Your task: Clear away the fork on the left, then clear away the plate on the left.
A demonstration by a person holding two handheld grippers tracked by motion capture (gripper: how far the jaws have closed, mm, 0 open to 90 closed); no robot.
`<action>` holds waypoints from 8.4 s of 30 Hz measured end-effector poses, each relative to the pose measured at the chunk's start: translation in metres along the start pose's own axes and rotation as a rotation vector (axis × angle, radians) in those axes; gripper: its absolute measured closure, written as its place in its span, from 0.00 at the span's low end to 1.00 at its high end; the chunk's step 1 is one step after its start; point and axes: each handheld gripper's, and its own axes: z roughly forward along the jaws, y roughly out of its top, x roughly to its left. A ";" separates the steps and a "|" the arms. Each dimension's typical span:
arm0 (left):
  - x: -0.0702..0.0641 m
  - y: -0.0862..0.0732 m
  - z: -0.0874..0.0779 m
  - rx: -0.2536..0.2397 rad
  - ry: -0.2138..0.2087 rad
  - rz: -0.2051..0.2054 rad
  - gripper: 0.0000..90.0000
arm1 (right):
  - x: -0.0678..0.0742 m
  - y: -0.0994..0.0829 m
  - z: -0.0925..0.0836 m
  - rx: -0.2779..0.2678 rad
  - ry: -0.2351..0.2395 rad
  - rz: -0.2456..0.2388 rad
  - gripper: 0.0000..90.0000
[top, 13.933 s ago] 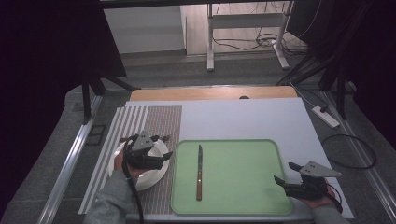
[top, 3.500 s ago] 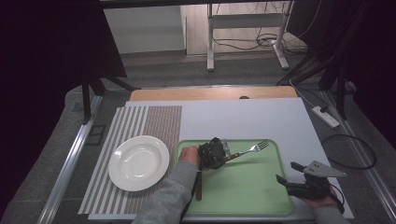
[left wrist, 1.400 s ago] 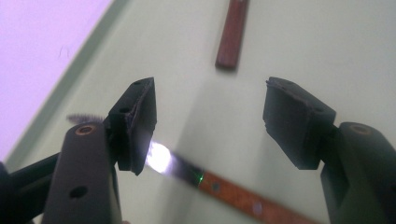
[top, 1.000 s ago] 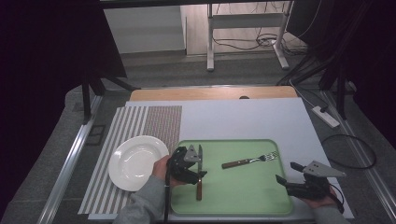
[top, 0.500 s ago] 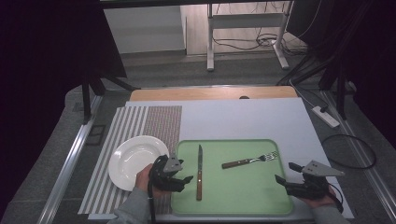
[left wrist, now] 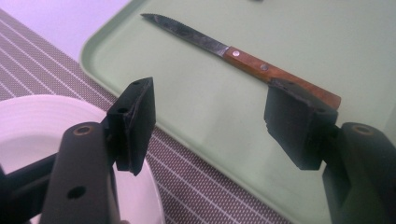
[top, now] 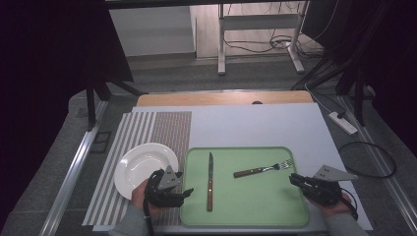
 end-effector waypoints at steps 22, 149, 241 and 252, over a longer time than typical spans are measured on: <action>0.002 -0.003 0.000 0.004 0.008 -0.008 0.37 | 0.026 0.059 0.096 0.087 0.106 -0.055 1.00; 0.006 -0.007 0.001 0.039 0.020 -0.031 0.34 | 0.039 -0.006 0.010 0.298 0.121 0.092 1.00; 0.003 -0.025 -0.017 -0.048 0.017 -0.065 0.32 | 0.145 0.115 0.164 0.117 0.391 -0.069 1.00; 0.003 -0.024 -0.015 -0.042 0.016 -0.062 0.31 | 0.157 0.130 0.209 0.157 0.420 -0.063 1.00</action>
